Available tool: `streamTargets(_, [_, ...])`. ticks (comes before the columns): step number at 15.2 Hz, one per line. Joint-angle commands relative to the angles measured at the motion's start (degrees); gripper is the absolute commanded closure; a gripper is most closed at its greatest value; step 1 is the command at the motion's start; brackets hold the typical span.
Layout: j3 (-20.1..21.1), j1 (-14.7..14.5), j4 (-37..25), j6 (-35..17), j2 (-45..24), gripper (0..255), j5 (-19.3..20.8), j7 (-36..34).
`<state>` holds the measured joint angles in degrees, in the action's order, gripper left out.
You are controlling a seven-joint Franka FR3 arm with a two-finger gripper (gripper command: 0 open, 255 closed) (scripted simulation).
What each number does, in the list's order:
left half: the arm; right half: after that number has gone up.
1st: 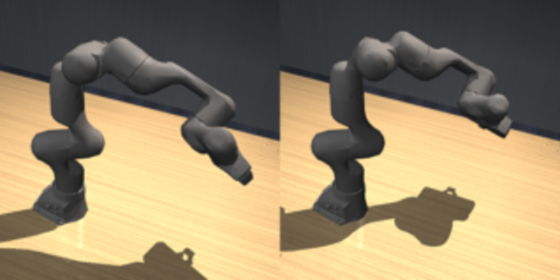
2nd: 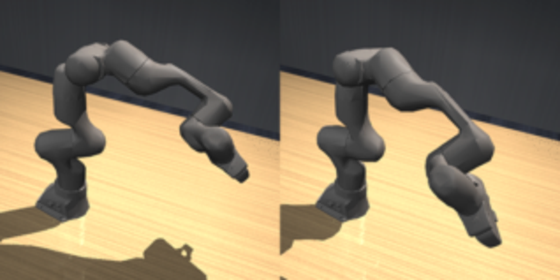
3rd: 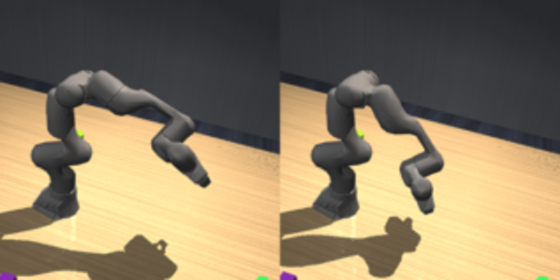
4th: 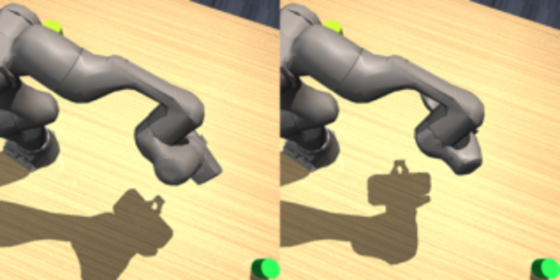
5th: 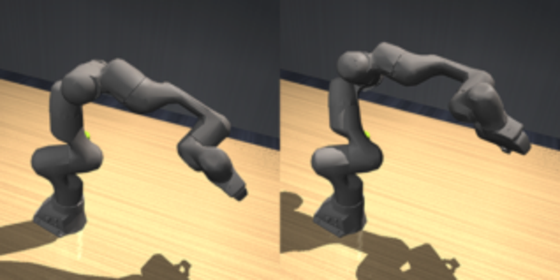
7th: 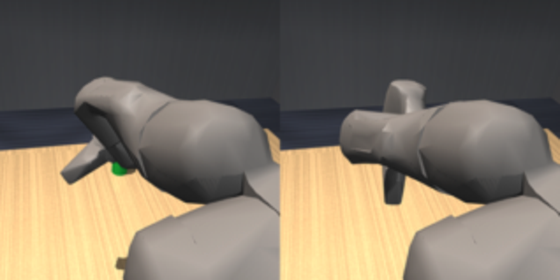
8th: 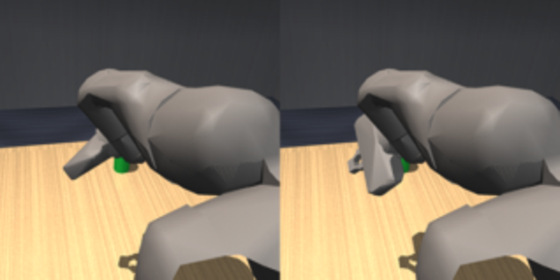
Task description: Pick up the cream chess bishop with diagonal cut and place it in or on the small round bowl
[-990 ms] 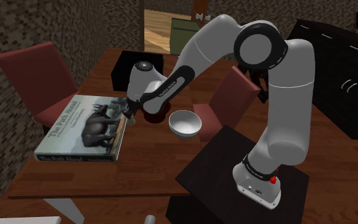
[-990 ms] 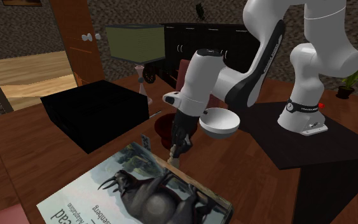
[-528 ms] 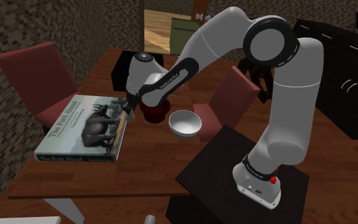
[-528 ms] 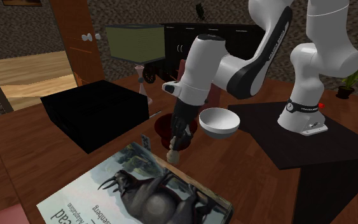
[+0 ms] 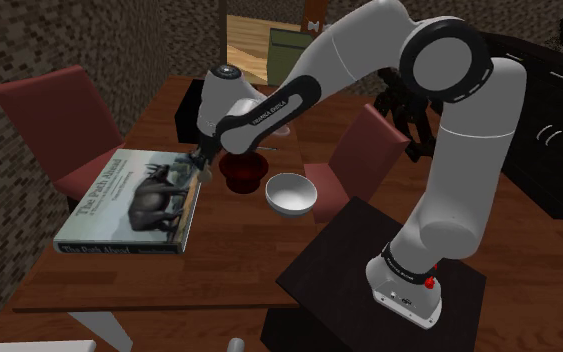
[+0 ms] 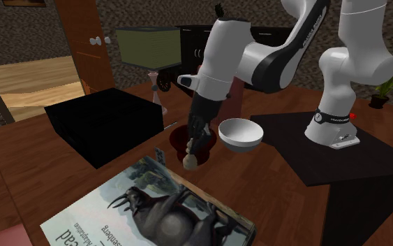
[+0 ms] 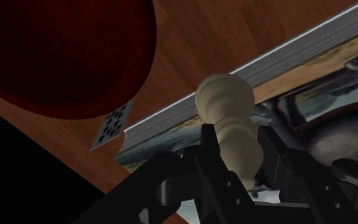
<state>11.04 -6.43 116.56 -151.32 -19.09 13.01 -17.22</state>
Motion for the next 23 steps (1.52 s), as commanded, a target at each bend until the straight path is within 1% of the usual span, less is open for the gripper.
streamTargets(1, [0.35,0.33,-0.17,1.26,1.11,255,-0.67,0.63])
streamTargets(10, [1.36,1.01,-1.79,6.52,4.89,255,-2.90,2.46])
streamTargets(16, [0.39,7.08,5.73,4.09,10.63,255,-8.25,12.88])
streamTargets(21, [-1.37,11.53,10.11,3.19,14.28,255,-13.04,22.52])
streamTargets(22, [-2.04,12.80,11.09,3.11,15.17,255,-14.45,25.50])
streamTargets(23, [-2.07,12.77,11.37,2.37,14.70,255,-14.35,25.45])
